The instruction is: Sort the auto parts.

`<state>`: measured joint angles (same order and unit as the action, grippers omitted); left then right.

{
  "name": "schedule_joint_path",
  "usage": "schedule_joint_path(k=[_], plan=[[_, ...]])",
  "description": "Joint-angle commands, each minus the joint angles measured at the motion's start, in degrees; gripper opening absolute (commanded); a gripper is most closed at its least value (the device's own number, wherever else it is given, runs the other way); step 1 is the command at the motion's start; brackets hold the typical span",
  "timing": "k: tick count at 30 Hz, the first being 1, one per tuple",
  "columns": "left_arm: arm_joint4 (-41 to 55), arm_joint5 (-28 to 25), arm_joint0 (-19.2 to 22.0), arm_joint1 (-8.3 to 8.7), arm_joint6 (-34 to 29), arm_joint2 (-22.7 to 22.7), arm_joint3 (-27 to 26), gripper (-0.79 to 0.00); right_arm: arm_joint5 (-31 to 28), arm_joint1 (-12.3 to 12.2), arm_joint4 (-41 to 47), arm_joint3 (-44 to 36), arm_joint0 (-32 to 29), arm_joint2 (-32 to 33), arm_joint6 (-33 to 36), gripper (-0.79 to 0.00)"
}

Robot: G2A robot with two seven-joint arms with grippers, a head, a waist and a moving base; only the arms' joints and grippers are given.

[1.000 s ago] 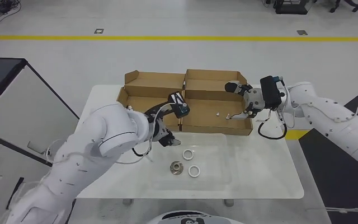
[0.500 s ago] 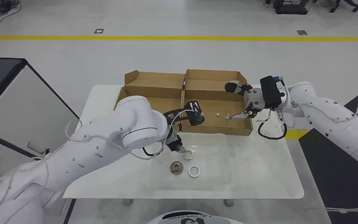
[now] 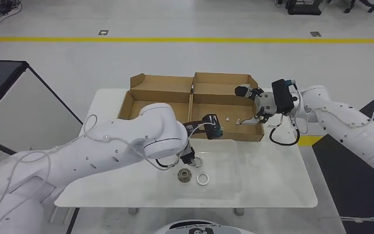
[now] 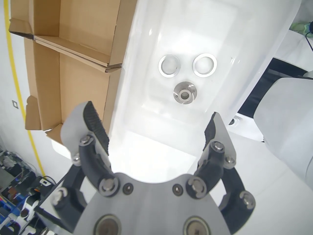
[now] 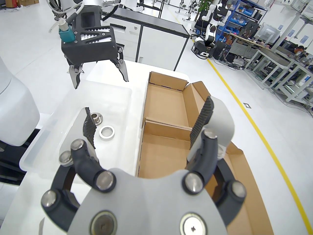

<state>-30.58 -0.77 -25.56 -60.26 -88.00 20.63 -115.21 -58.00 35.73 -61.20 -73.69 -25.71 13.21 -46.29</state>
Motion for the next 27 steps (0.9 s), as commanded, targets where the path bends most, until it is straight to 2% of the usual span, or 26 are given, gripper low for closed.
schedule_joint_path(k=[1,27], plan=[[0.59,0.96,0.78,-0.39,0.0,-1.09,0.19,0.0,0.0,0.0,0.0,0.0,0.0,0.0,0.0,0.0],[0.92,1.44,0.5,-0.55,1.34,-0.9,0.59,0.0,0.0,0.0,0.0,0.0,0.0,0.0,0.0,0.0]])
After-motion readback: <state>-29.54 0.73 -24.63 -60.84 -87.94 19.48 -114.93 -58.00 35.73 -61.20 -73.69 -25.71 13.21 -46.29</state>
